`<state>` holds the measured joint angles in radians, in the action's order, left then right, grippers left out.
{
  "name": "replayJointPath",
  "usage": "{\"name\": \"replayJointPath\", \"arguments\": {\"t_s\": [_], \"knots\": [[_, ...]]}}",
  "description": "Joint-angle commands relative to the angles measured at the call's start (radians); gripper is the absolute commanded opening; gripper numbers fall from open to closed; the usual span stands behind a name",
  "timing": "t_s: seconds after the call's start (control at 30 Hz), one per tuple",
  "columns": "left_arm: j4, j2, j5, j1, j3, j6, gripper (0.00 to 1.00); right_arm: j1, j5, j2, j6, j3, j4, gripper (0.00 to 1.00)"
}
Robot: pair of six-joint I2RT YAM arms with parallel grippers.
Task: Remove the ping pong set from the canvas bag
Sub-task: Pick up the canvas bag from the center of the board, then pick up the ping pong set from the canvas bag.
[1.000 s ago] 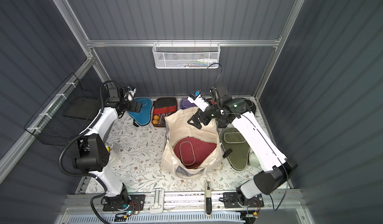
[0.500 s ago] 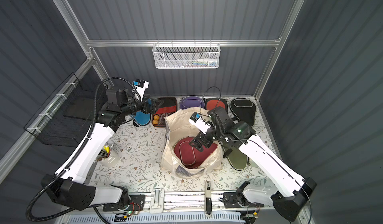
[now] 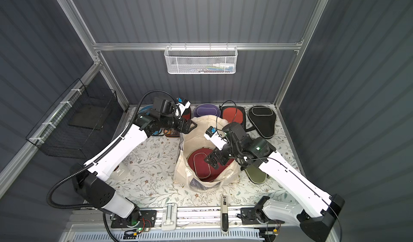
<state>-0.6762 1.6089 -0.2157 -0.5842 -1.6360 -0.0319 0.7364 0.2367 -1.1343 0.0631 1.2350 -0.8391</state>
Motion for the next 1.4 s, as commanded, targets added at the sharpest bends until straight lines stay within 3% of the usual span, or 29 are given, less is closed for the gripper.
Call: {"name": "replayJointPath", "arguments": {"t_s": [0.0,0.13,0.37,0.67,1.0,1.37], "knots": [[-0.115,0.017,0.090,-0.014,-0.063,0.030,0.60,0.008,-0.031,0.009,-0.023,-0.020,-0.014,0.99],[-0.113,0.010,0.070,-0.016,-0.097,0.031,0.00,0.012,-0.051,0.043,-0.017,-0.010,-0.027,0.99],[-0.015,-0.072,-0.061,-0.017,-0.138,-0.007,0.00,0.080,-0.095,-0.041,0.004,0.060,-0.048,0.99],[0.147,-0.221,-0.217,-0.019,0.027,-0.067,0.00,0.135,-0.142,-0.172,0.021,0.042,0.070,0.99],[0.251,-0.276,-0.306,-0.019,0.153,-0.088,0.00,0.126,-0.295,-0.306,-0.039,0.016,0.178,0.99],[0.372,-0.303,-0.384,-0.019,0.292,-0.095,0.00,0.013,-0.330,-0.393,-0.208,-0.110,0.239,0.99]]}}
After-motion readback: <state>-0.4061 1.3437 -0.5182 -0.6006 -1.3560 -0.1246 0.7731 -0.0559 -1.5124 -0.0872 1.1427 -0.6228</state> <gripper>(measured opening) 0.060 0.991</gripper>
